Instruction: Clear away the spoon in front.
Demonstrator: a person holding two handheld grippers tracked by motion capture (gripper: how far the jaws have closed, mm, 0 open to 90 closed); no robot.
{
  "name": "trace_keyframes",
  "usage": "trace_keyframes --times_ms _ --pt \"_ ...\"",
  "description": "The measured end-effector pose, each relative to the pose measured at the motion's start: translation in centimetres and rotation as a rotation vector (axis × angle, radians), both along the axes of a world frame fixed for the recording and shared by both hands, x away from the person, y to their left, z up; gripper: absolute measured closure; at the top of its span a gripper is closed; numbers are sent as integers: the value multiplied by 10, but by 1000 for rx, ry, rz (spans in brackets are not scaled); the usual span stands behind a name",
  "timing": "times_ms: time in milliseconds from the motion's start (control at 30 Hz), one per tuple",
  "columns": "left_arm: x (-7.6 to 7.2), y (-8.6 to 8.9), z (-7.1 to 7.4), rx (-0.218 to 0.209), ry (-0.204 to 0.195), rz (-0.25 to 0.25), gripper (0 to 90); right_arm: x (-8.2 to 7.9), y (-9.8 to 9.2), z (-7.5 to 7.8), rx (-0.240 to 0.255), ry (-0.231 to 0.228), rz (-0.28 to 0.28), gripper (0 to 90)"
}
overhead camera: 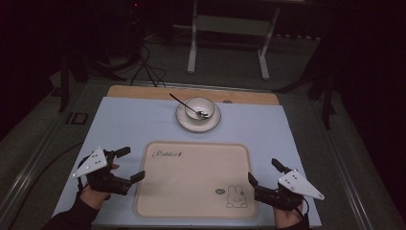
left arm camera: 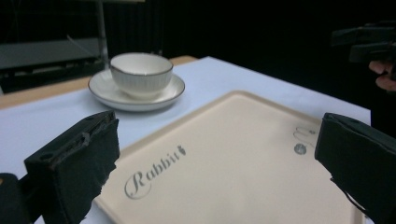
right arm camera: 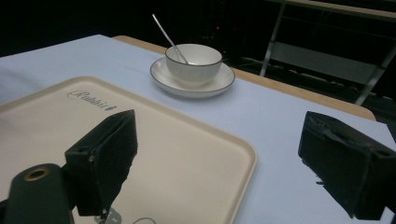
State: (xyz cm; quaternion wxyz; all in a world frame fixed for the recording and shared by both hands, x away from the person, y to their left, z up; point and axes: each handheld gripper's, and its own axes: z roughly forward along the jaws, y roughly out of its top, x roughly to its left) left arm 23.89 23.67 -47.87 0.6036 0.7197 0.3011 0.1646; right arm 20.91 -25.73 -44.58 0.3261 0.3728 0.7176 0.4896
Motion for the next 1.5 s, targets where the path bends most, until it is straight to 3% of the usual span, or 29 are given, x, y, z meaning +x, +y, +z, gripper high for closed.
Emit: trace_keyframes --times_ms 133,300,533,633,800,933,1000,1500 --pt "0 -2 2 -12 47 -16 5 -1 0 0 4 0 1 117" --pt "-3 -6 10 -8 45 -43 6 -4 2 1 10 -8 11 113" --pt "-7 -16 16 37 56 -64 6 -5 4 1 8 -5 17 112" --pt "-7 -19 19 49 62 -97 5 -6 5 2 12 -4 32 112" --pt "-4 -28 25 104 90 -133 1 -6 8 1 17 -10 59 112" --pt "-3 -33 33 118 68 -162 1 -7 7 1 19 -17 56 112" --pt "-2 -34 38 99 57 -179 1 -6 7 1 17 -17 53 112" --pt "22 -49 96 127 -42 -182 2 -9 7 4 16 -32 56 112"
